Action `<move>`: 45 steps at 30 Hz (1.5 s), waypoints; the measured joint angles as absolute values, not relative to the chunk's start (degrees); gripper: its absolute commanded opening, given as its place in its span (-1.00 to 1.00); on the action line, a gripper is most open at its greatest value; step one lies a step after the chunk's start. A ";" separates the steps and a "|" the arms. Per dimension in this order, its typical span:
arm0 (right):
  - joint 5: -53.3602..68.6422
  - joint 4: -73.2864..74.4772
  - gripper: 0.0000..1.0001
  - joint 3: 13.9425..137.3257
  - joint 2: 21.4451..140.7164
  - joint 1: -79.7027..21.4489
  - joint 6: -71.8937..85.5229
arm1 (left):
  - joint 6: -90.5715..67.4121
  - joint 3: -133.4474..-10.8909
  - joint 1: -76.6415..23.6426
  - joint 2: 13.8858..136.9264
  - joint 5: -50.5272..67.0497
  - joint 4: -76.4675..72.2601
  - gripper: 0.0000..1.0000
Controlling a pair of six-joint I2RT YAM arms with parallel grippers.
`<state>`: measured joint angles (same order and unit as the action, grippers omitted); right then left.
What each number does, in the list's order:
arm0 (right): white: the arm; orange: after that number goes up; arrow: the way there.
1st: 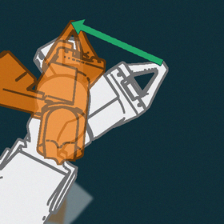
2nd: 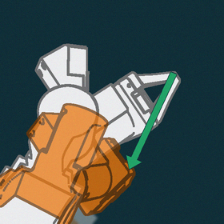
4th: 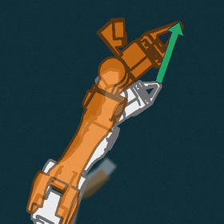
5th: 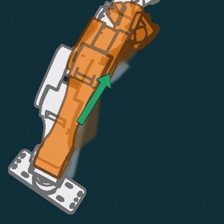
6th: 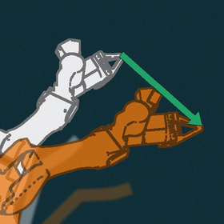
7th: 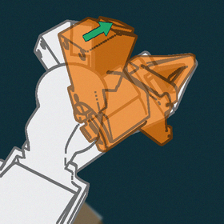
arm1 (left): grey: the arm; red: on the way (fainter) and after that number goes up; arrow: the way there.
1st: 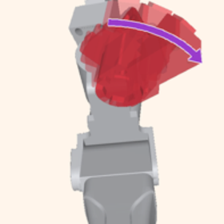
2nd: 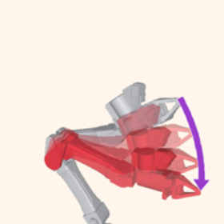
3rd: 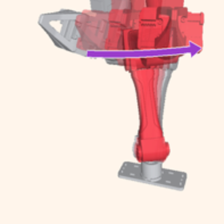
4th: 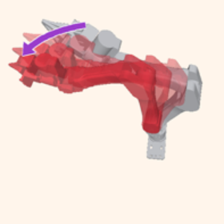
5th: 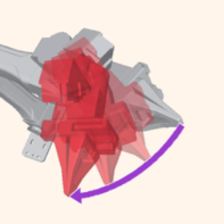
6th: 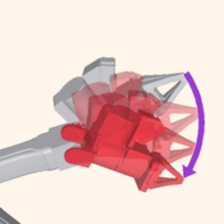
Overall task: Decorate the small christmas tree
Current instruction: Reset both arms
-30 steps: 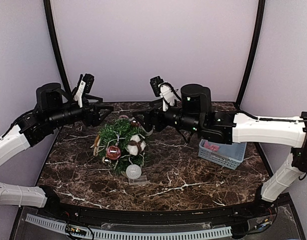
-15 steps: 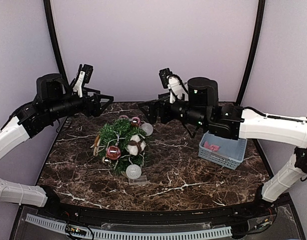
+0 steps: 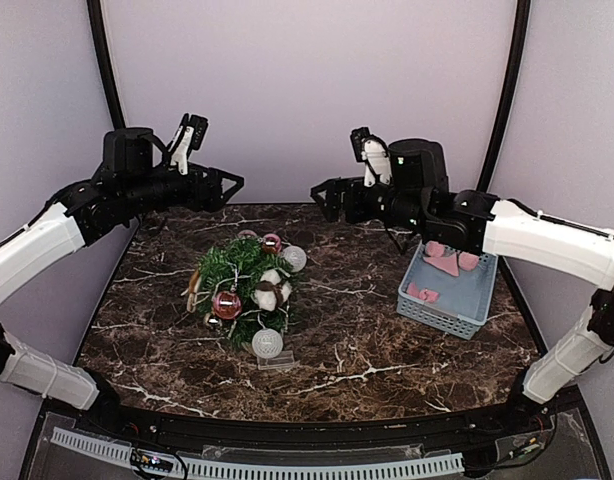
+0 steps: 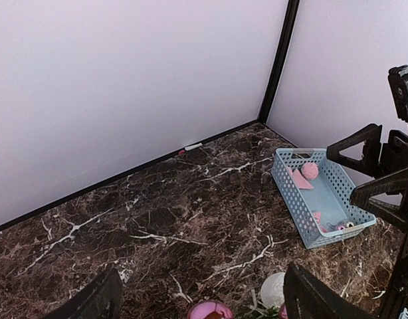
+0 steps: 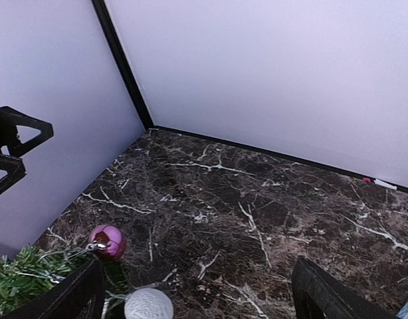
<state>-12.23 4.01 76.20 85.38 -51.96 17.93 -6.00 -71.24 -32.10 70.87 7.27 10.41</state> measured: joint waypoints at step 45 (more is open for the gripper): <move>-13.19 -41.06 0.97 17.61 67.57 -3.09 10.72 | -5.67 -15.03 9.63 77.56 2.76 -50.96 0.98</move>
